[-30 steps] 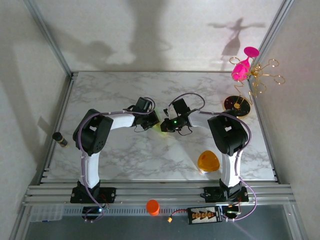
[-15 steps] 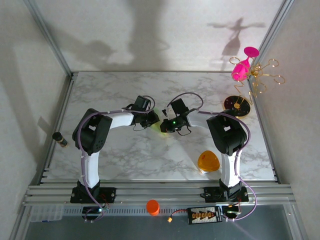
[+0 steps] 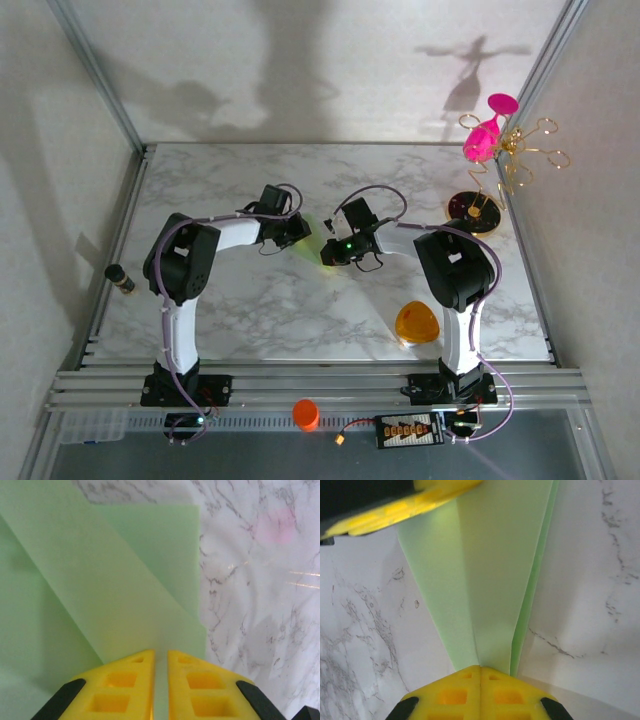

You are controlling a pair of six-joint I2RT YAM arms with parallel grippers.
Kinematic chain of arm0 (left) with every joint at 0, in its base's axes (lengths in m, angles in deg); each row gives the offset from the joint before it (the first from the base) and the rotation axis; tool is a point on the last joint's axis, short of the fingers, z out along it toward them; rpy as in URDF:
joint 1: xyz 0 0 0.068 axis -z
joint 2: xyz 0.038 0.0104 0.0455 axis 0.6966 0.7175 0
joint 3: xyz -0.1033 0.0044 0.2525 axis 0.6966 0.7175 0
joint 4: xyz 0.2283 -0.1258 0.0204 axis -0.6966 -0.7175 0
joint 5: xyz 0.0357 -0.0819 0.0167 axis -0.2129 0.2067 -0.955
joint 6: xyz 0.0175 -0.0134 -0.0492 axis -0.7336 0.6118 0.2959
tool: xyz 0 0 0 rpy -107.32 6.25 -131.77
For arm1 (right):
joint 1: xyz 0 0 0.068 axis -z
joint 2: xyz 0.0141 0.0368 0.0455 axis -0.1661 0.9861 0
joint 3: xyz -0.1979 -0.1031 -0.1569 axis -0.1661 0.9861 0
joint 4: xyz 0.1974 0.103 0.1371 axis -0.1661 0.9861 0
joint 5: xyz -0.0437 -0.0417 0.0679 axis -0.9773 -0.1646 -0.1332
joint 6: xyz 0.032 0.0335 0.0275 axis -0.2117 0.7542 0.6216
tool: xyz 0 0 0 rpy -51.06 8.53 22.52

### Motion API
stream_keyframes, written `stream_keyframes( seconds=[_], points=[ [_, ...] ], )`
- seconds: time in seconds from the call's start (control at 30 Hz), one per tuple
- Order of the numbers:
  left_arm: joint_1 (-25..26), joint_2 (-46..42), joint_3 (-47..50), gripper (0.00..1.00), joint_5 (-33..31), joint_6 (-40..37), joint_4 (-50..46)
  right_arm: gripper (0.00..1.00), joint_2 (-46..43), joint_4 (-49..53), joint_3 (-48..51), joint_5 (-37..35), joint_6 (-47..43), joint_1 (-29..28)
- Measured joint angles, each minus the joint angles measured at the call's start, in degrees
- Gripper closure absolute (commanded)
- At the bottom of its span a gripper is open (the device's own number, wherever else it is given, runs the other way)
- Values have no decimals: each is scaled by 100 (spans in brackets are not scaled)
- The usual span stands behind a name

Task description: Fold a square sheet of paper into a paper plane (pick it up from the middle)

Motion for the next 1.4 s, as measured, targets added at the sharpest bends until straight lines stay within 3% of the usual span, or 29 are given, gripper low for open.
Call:
stream_keyframes(
  seconds=[0.63,0.97,1.23,1.4],
  points=[
    [-251,238,-249,88,170,-197,-90,95,-37,-61,90,-85,-7,-13],
    [-929,396,-345,88,352,-323,249,96,-39,-79,101,-107,-94,-22],
    [-1480,529,-691,88,7,-476,260,96,-39,-31,70,-101,-164,-22],
    [-1513,256,-420,88,-114,-413,422,96,-39,96,24,-98,-310,-22]
  ],
)
